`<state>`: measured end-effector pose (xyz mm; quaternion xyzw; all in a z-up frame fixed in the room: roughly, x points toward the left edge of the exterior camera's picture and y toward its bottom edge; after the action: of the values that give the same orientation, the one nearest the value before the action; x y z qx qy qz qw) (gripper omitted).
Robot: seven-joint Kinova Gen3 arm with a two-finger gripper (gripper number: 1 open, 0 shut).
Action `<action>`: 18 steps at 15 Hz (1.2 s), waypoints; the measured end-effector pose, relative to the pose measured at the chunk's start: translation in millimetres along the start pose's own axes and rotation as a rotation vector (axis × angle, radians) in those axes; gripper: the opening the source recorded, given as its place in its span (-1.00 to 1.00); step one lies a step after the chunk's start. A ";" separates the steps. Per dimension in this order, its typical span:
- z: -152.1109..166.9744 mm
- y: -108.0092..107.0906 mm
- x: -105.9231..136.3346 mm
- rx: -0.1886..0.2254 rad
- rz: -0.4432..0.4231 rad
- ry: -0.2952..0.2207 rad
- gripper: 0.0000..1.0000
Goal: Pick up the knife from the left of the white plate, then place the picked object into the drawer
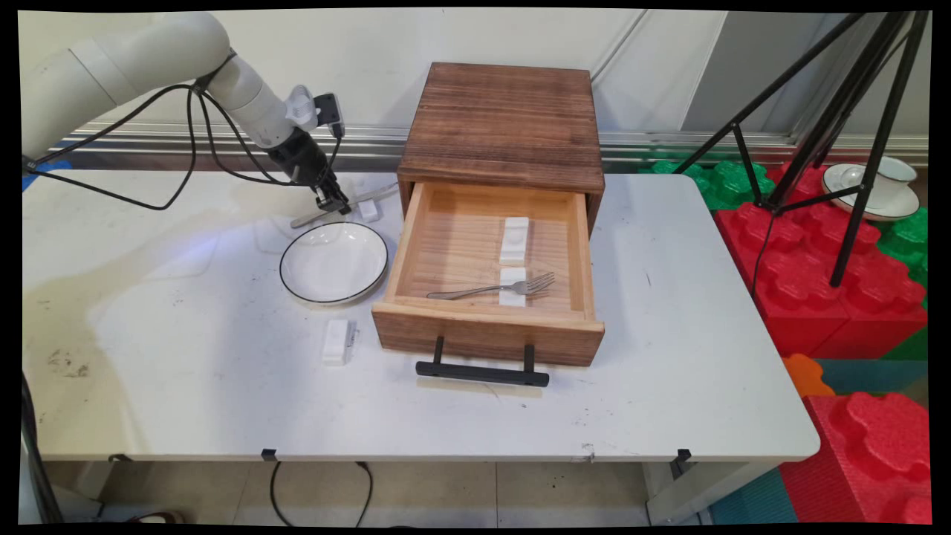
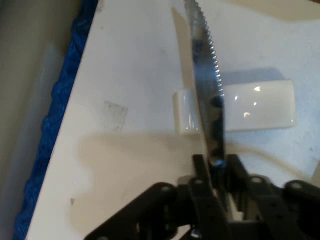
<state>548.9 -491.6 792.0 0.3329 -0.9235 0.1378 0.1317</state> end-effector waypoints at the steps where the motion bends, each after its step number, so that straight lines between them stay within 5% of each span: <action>1: 0.5 0.5 0.6 -0.001 -0.002 0.001 -1.00; 11: -9.6 1.9 0.6 -0.001 -0.023 -0.001 -1.00; 18: -44.2 11.4 -5.3 -0.005 0.005 -0.003 -1.00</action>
<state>552.1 -465.0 829.3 0.3307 -0.9247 0.1356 0.1310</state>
